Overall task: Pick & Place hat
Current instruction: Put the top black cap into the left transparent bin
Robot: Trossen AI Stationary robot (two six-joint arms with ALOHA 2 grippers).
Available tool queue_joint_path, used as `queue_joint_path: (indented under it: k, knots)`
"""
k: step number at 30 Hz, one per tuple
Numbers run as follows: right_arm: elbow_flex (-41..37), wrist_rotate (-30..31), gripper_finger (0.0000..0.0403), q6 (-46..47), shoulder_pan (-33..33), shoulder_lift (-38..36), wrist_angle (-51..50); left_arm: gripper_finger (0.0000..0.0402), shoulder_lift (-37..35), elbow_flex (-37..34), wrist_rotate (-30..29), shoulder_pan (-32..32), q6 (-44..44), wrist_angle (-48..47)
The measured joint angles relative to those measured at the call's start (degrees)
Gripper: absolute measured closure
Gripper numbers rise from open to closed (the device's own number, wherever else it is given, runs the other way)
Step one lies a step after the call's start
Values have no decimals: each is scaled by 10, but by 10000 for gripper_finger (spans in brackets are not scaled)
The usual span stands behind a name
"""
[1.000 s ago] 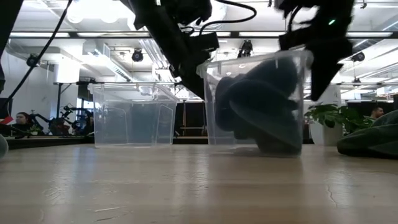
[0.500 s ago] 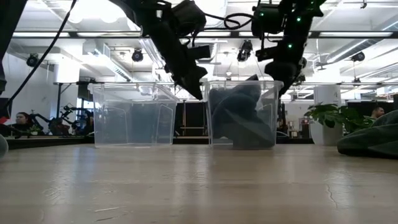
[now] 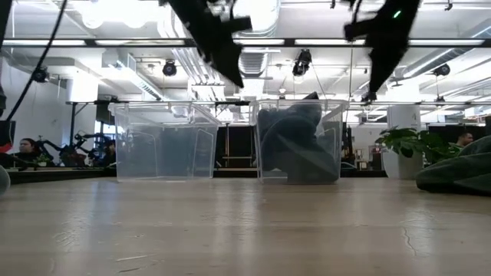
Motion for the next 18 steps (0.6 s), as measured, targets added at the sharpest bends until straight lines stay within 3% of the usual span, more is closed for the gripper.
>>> queue_joint_path:
  k: [7,10,14,18]
  knots:
    - [-57,-98,156,160,210,-38,-14,296,-21,-9,193,-62,8,1]
    - [-82,-131,156,214,312,-28,-24,296,-17,-30,202,-83,18,5]
    - [-91,-124,156,316,454,-5,-39,296,-11,-55,196,-102,27,17]
    - [-94,-126,156,539,568,13,-40,296,-5,-60,196,-121,8,45]
